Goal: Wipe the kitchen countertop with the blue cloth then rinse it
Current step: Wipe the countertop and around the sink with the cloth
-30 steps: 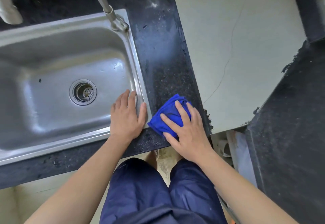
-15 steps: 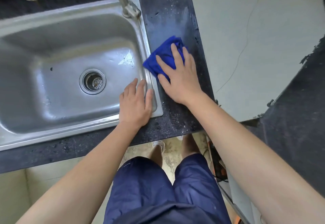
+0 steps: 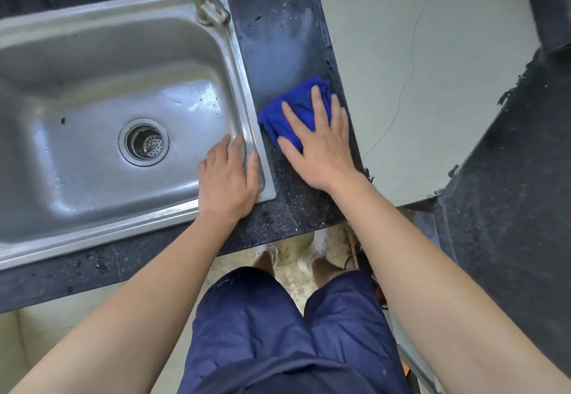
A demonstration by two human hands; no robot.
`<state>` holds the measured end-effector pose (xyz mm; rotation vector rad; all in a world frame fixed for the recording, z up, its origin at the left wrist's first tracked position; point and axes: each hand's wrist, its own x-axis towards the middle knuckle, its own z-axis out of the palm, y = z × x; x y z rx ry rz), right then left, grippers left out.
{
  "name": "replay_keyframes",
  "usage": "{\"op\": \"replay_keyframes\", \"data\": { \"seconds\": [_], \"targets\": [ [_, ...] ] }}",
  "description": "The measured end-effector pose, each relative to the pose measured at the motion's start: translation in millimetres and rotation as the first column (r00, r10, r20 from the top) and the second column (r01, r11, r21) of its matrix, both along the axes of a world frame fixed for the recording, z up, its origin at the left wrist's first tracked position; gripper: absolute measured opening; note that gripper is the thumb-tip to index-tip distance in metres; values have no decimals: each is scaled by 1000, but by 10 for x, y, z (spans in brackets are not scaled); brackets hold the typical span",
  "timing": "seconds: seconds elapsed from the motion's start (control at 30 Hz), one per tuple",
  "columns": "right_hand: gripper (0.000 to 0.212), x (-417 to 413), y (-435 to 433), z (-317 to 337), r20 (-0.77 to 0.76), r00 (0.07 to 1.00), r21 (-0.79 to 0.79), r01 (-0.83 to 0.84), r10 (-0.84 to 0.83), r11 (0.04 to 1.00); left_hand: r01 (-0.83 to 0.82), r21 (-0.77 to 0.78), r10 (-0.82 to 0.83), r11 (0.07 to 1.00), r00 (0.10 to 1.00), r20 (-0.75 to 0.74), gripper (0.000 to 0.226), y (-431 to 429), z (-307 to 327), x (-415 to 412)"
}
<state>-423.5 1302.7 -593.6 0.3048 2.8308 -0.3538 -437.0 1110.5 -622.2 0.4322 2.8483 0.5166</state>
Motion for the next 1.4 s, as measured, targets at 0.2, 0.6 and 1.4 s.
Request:
{"op": "replay_keyframes", "data": {
  "seconds": [0.2,0.6,1.4],
  "targets": [
    [60,21,-173,-63,-81,995,30,-55,58,998,-1,-15,0,1000,999,-51,47,-2,-45,-7],
    [59,1814,894,-18,-41,980,36,-194,196,980,-24,-32,20,999,994,-110,54,25,-14,29],
    [56,1486,262,-68,-147,989,73,44,-33,996,-222,-152,203,963,970,-129,56,-941,76,1029]
  ]
}}
